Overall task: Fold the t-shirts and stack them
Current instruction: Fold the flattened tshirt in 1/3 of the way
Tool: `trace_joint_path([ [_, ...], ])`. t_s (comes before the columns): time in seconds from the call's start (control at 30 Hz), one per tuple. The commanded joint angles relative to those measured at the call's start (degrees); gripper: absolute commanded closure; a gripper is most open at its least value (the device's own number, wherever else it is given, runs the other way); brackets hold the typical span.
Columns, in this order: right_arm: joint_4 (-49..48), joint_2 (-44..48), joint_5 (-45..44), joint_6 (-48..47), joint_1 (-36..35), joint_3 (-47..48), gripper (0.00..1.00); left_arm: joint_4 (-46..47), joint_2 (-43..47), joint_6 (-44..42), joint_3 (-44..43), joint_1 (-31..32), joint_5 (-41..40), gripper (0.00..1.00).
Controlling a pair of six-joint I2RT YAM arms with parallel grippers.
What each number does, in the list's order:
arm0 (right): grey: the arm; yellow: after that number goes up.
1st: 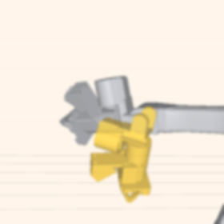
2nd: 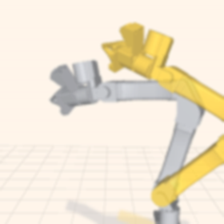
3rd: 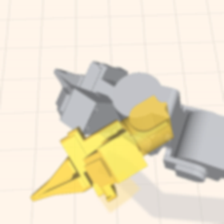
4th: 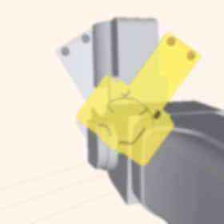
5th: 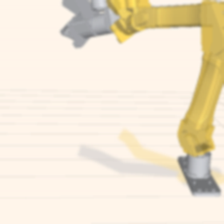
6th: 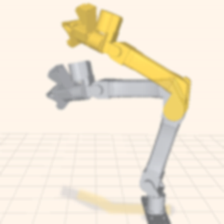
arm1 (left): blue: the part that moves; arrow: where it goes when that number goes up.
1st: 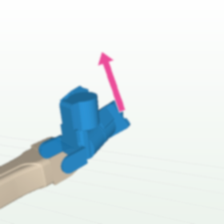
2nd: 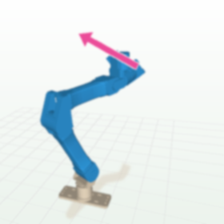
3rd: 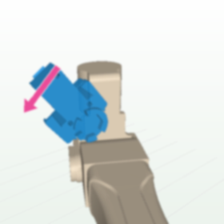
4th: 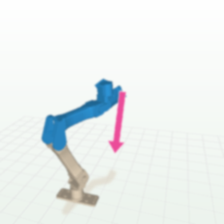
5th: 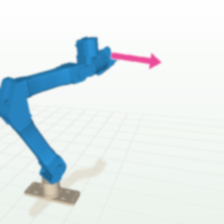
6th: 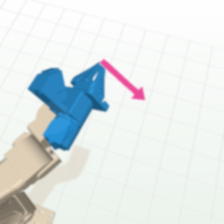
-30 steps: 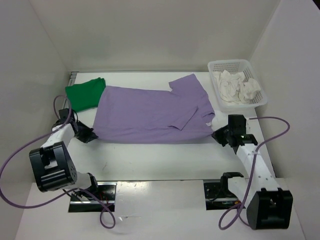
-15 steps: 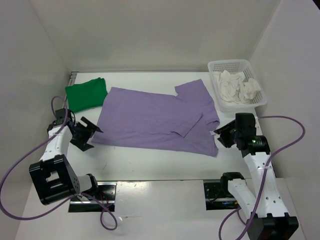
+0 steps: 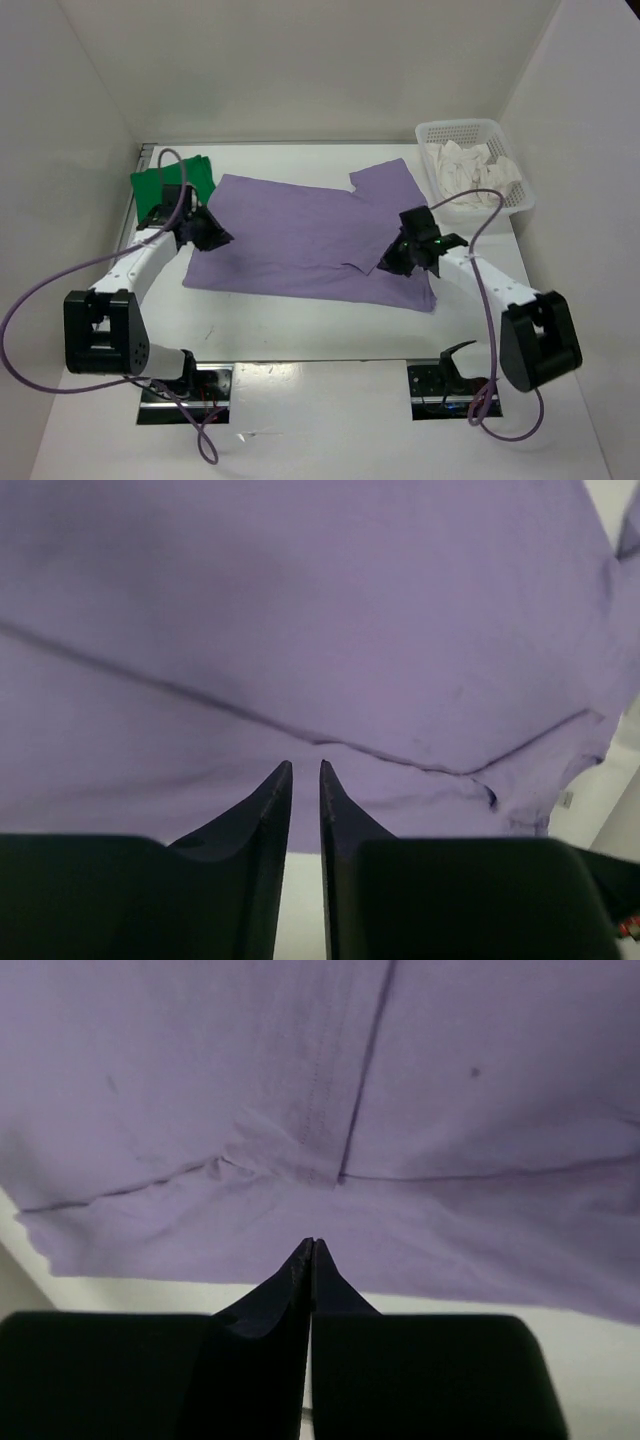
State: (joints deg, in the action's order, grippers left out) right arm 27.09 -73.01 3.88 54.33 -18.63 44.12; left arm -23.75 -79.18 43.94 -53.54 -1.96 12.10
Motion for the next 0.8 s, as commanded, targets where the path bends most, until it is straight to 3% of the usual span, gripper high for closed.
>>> trace_joint_path([
  [0.0, -11.0, -5.62, -2.38, -0.45, -4.81, 1.49, 0.97, 7.12, -3.6, 2.1, -1.4, 6.95, -2.08, 0.75],
  [0.13, -15.92, -11.0, -1.33, -0.54, -5.98, 0.88, 0.86, 10.47, -5.37, 4.04, 0.8, 16.79, -2.78, 0.73],
  [0.17, -16.89, -11.53, -1.33, -0.54, -5.98, 0.36, 0.79, 11.87, -5.37, 4.57, 2.11, 19.25, -2.78, 0.71],
  [0.23, -18.12, -12.24, -1.33, 0.07, -5.98, -0.52, 0.73, 12.4, -5.37, 4.57, 2.65, 20.58, -3.48, 0.69],
  [0.43, -18.13, -13.65, -3.97, 0.08, -5.98, -2.19, 0.7, 13.02, -5.99, 4.57, 5.63, 20.59, -4.01, 0.69],
  [0.6, -16.02, -7.68, -7.3, 2.09, -5.98, -5.7, 0.69, 13.02, -5.37, 4.04, 6.17, 20.59, -5.15, 0.68],
  [0.77, -17.42, -8.28, -5.29, 2.1, -5.98, -7.03, 0.69, 12.5, -5.99, 0.37, 6.69, 18.31, -7.61, 0.66],
])
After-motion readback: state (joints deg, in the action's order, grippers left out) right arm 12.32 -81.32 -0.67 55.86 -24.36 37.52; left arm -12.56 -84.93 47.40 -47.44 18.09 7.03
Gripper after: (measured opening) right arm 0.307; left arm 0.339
